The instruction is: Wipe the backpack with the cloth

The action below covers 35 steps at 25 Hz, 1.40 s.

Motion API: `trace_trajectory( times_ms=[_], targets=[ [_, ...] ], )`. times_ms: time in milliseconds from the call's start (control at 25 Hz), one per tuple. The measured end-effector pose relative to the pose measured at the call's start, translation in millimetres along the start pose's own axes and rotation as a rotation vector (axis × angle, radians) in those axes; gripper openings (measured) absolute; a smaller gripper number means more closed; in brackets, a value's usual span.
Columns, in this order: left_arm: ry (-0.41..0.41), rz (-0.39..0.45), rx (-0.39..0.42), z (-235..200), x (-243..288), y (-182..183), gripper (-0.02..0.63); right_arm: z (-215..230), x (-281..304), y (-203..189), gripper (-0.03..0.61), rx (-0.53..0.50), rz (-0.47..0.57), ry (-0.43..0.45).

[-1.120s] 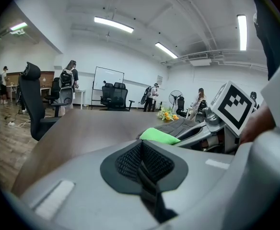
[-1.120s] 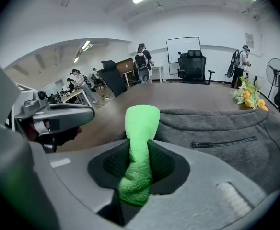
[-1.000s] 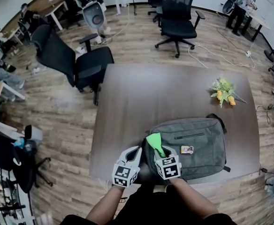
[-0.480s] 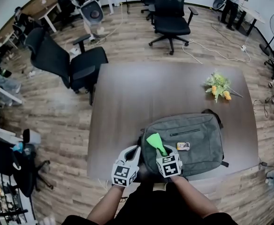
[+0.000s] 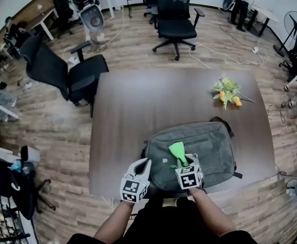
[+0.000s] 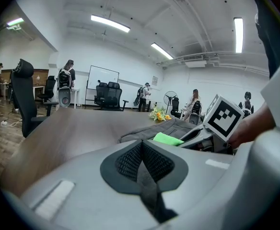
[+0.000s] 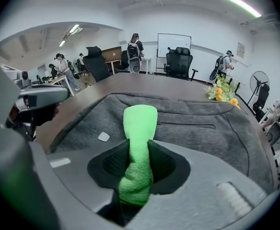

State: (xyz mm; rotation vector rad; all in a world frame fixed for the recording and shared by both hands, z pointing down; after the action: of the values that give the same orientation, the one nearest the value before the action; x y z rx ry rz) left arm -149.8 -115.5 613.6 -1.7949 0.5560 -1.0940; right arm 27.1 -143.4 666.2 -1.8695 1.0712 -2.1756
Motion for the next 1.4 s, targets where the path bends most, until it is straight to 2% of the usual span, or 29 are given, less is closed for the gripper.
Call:
trace_trajectory(
  times_ms=[640, 1160, 1400],
  targets=[
    [-0.049, -0.004, 0.021, 21.3, 18.6, 6.9, 0.018, 99.8, -28.5, -11.8, 0.107, 0.017, -0.032, -0.257],
    [-0.062, -0.002, 0.020, 27.6, 22.5, 10.7, 0.018, 171.6, -74.5, -16.0, 0.107, 0.066, -0.028, -0.428],
    [-0.045, 0.020, 0.000, 24.3, 20.2, 15.6, 0.018, 188.1, -81.9, -19.7, 0.107, 0.018, -0.035, -0.501]
  ],
)
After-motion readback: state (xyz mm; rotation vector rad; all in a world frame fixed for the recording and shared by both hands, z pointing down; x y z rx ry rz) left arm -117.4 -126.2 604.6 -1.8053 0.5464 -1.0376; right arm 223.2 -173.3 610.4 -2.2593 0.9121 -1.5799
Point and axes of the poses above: the fingertips, and each gripper's own axes: x forward along the fingers, z to its right, y out of its top, the point moved 4 cm from there along -x, backward along the fingers, and after that the axes turned 5 degrees about -z, right-handed, at the moved point
